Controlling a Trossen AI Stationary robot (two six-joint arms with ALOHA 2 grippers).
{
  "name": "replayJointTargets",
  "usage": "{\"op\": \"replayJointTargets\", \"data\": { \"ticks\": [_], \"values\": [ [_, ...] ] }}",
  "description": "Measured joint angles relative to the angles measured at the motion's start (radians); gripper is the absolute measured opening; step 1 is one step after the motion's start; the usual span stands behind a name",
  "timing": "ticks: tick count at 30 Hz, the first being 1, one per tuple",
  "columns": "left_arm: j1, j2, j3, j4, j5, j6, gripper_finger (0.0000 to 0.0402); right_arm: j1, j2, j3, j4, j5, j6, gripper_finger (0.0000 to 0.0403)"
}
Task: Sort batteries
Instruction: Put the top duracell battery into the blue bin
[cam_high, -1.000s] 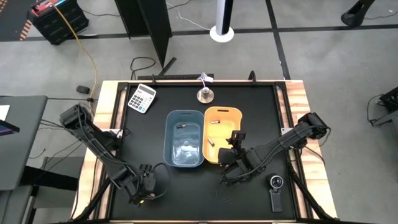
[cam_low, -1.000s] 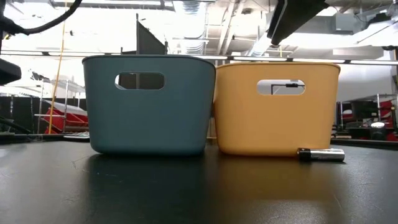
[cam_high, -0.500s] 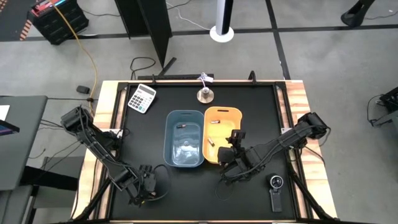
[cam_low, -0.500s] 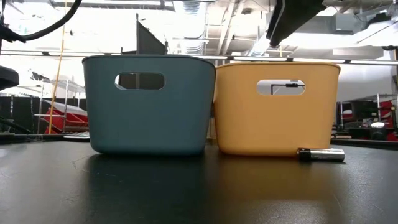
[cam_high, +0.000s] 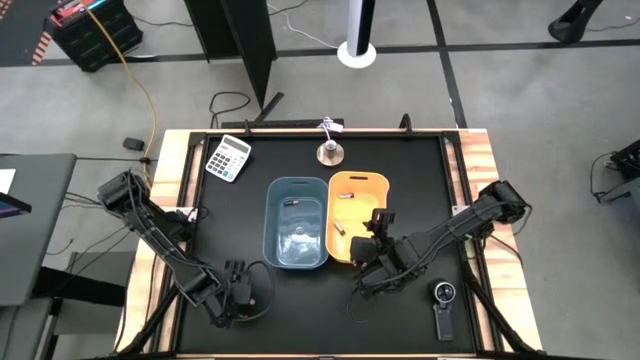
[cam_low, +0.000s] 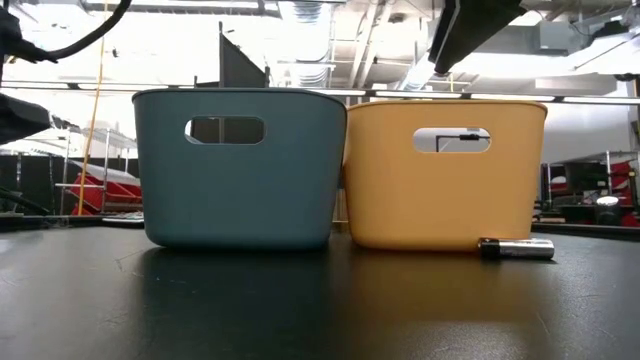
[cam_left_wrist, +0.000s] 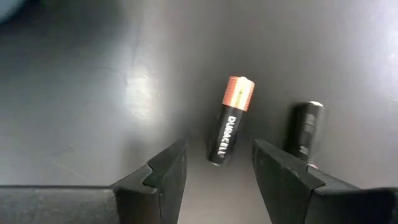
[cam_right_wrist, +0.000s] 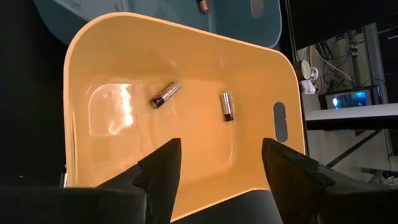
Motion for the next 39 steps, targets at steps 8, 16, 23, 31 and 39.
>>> {"op": "replayJointTargets", "data": {
  "ticks": [8,16,23,31,39],
  "values": [
    [0.041,0.076,0.005,0.032,-0.035,0.078,0.0159,0.000,0.000,0.000,0.000,0.000,0.000,0.0239],
    [0.066,0.128,0.008,0.035,0.004,0.105,0.0099,0.000,0.000,0.000,0.002,0.000,0.000,0.0239],
    [0.067,0.127,0.007,0.033,0.016,0.106,0.0039,0.000,0.000,0.000,0.003,0.000,0.000,0.0239],
    [0.068,0.087,0.003,0.000,0.024,0.091,0.0039,0.001,0.000,0.000,0.004,0.000,0.000,0.0239],
    [0.070,-0.068,0.000,-0.106,-0.002,0.078,0.0039,0.003,0.000,0.000,0.007,0.000,0.001,0.0239]
  ]
}}
